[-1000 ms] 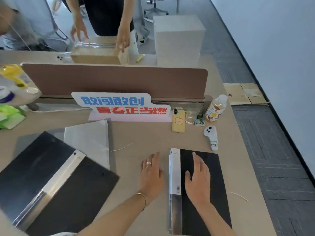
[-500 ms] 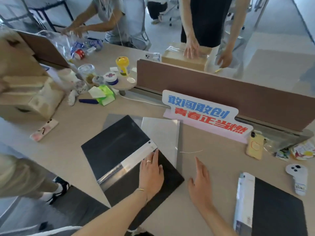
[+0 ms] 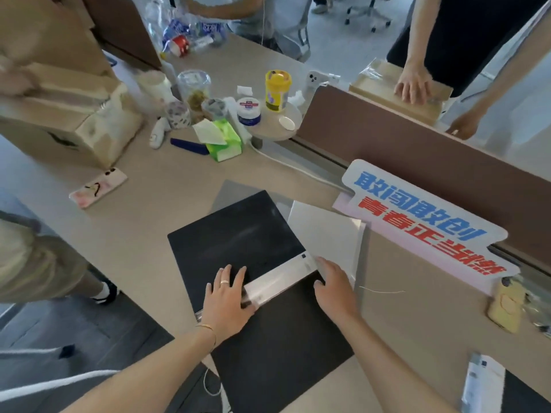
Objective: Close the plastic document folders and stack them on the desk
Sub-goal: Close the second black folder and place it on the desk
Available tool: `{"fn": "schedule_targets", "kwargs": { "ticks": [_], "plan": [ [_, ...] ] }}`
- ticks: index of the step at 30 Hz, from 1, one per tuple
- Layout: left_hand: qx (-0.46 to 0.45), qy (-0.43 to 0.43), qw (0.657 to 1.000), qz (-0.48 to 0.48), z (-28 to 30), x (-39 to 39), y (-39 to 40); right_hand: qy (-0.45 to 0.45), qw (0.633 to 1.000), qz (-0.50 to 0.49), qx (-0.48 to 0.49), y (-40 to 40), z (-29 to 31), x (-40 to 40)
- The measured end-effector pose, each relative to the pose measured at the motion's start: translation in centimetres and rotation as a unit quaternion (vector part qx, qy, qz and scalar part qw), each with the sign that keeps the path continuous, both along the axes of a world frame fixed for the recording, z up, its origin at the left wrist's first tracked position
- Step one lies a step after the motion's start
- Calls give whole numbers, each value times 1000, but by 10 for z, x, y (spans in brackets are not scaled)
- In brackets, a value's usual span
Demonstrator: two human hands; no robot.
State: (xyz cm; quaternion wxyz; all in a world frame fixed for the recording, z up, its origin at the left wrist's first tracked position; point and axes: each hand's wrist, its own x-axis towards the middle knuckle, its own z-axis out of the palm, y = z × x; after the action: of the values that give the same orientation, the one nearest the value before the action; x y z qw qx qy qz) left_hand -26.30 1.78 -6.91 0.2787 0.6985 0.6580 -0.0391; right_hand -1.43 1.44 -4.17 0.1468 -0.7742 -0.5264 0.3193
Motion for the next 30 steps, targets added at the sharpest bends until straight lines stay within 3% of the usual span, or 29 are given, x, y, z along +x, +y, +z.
{"fn": "schedule_targets", "kwargs": {
  "ticks": [6, 15, 30],
  "plan": [
    [-17, -1, 1000, -14, -7, -6, 1, 95, 992, -78, -34, 32, -15, -12],
    [-10, 0, 1000, -9, -1, 1, 5, 209, 954, -212, 22, 49, 10, -23],
    [140, -82, 986, -26, 78, -3, 33, 284, 937, -149, 141, 58, 97, -46]
  ]
}}
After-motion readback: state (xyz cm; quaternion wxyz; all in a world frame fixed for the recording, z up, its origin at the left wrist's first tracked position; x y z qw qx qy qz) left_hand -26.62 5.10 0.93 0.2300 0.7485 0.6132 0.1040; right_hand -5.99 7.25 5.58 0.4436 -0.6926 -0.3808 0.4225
